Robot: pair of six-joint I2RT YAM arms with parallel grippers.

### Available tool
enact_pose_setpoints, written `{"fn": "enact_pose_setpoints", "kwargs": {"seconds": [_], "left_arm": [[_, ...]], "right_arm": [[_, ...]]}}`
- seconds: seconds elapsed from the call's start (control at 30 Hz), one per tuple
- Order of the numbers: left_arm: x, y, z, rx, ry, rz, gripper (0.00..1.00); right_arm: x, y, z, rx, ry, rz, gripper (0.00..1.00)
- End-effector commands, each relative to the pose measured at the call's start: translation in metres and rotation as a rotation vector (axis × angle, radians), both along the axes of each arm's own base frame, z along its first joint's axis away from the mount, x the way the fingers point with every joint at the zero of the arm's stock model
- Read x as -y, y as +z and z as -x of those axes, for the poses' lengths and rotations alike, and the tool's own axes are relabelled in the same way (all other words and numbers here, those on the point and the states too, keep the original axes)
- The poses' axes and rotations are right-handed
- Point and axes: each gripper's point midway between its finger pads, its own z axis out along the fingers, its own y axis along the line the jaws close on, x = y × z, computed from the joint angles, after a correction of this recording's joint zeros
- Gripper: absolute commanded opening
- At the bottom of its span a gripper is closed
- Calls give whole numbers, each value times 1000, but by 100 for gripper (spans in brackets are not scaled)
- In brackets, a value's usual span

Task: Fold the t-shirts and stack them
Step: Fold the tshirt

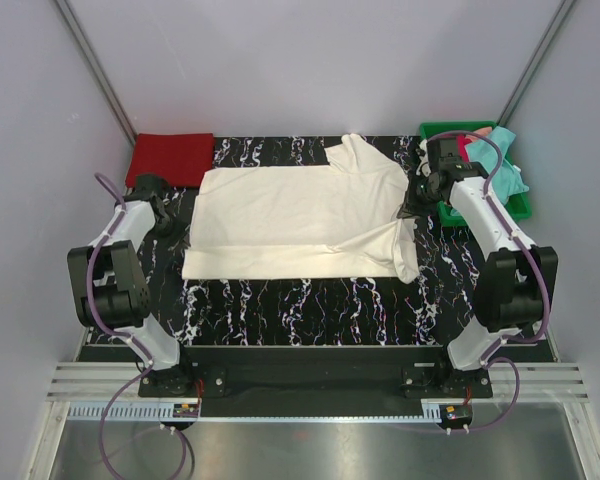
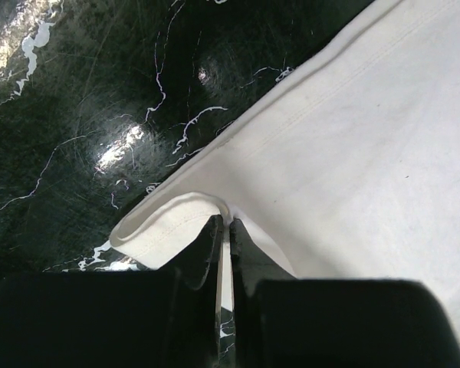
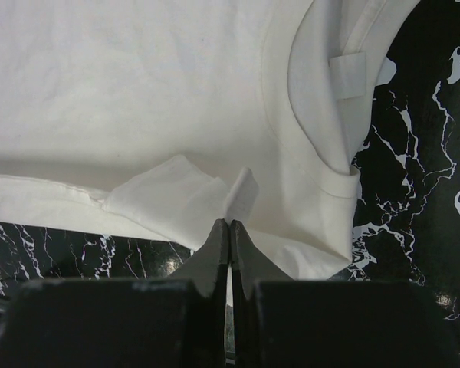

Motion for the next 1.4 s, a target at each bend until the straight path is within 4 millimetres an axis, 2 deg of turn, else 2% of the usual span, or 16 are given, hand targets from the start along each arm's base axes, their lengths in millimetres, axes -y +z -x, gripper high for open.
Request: {"fn": "enact_pose_setpoints", "kwargs": {"seconds": [0.0,0.43,0.7,1.37], "left_arm": [[-5,12,-21,55,-2,-19,0],[-5,3,-26,31,4,-13,0],[-11,0,-23,11,21,-40,0],[-17,-6,-23,-14,48,-61,0]], "right_arm": [[1,12,-15,46,-11,-12,0],[0,2,-28,21,-10,-16,0],[-5,6,-41,29,-9,-38,0],[-11,-20,-55,-35,-13,-64,2]]}}
